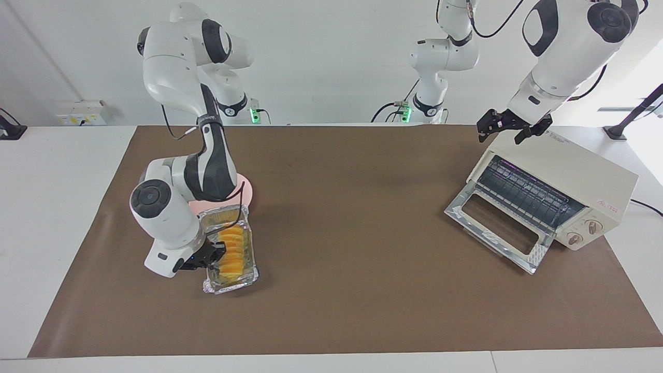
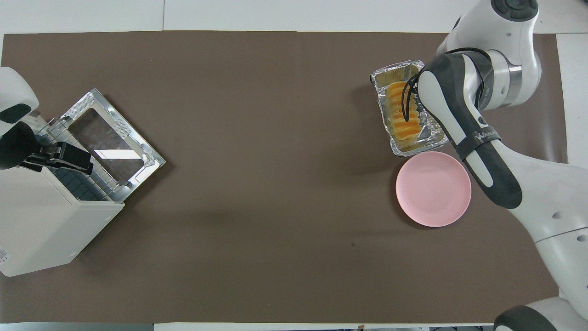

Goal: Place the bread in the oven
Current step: 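Lower the bread into the foil tray and open the right gripper, then grasp the foil tray with the right gripper and slide it toward the oven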

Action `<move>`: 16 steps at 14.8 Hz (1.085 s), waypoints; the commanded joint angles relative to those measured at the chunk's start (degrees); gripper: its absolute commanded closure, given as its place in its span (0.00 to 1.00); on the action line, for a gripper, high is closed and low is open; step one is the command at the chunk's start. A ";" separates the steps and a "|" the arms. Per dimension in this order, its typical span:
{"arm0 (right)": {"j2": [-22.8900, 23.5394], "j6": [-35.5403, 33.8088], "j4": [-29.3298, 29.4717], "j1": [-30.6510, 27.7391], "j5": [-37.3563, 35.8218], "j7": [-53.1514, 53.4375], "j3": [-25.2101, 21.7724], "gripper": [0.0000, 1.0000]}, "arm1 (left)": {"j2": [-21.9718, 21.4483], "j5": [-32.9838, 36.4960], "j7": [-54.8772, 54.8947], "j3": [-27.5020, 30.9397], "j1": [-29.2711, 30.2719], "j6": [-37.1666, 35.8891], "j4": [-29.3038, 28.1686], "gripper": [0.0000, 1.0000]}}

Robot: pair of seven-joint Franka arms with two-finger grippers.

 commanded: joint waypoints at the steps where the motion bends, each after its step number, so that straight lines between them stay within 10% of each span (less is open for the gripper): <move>1: 0.33 -7.73 7.65 8.36 2.27 14.94 -0.01 1.00 | -0.98 0.91 0.53 -0.06 0.30 0.59 -0.54 0.00; 6: 0.51 -1.52 5.91 21.02 5.97 34.39 -0.27 1.00 | -0.98 0.91 0.53 -0.06 0.30 0.59 -0.54 0.00; 15: -4.85 23.11 -21.44 28.08 3.51 39.78 -0.45 1.00 | -0.98 0.91 0.53 -0.06 0.30 0.59 -0.54 0.00; 16: -4.85 22.85 -21.00 28.08 3.51 40.04 -0.45 0.59 | -0.98 0.91 0.53 -0.06 0.30 0.59 -0.54 0.00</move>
